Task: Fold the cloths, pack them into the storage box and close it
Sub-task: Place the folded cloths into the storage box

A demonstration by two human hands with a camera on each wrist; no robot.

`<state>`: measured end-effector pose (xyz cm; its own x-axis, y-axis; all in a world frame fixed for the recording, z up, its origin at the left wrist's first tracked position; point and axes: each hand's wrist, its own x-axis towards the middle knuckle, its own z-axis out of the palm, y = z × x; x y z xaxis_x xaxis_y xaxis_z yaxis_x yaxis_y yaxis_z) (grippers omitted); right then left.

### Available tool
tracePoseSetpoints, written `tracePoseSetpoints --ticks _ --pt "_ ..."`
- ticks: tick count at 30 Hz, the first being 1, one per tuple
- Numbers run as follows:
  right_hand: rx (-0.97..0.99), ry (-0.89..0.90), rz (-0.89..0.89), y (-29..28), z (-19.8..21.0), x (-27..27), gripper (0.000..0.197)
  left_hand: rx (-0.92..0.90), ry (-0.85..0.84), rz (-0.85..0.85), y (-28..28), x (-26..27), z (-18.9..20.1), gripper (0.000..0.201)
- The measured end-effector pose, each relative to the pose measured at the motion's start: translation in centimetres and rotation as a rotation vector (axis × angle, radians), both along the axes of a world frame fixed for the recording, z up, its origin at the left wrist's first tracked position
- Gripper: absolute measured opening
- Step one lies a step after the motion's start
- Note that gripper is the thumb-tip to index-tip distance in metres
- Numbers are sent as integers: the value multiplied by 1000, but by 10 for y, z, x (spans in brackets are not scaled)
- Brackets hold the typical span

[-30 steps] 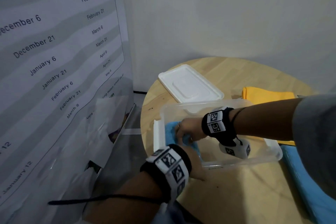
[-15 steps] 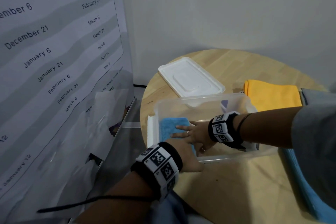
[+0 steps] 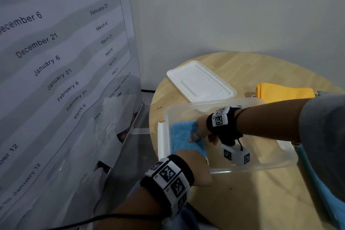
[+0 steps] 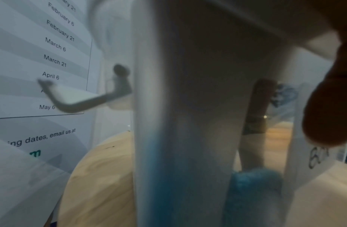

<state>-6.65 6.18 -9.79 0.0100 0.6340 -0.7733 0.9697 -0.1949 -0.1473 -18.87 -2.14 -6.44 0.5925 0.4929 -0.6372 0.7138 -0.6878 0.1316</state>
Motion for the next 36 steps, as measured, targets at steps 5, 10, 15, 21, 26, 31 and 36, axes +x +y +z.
tracePoseSetpoints --ticks 5,10,15,21,26,31,36 --pt "23 -127 123 5 -7 -17 44 -29 18 -10 7 -1 -3 43" --pt "-6 32 -88 17 -29 -15 38 -83 78 45 10 3 -1 31" --pt "-53 234 -281 12 -22 -13 31 -91 88 52 13 5 -1 36" --pt "-121 308 -424 3 3 -7 65 -85 90 74 11 2 -5 45" --pt "-18 263 -440 -8 65 21 63 44 -81 40 7 -7 6 95" --pt "559 309 -403 -74 128 75 28 287 -450 37 -19 12 36 84" --pt "832 309 -541 -190 118 154 16 457 -766 -1 -69 74 30 56"
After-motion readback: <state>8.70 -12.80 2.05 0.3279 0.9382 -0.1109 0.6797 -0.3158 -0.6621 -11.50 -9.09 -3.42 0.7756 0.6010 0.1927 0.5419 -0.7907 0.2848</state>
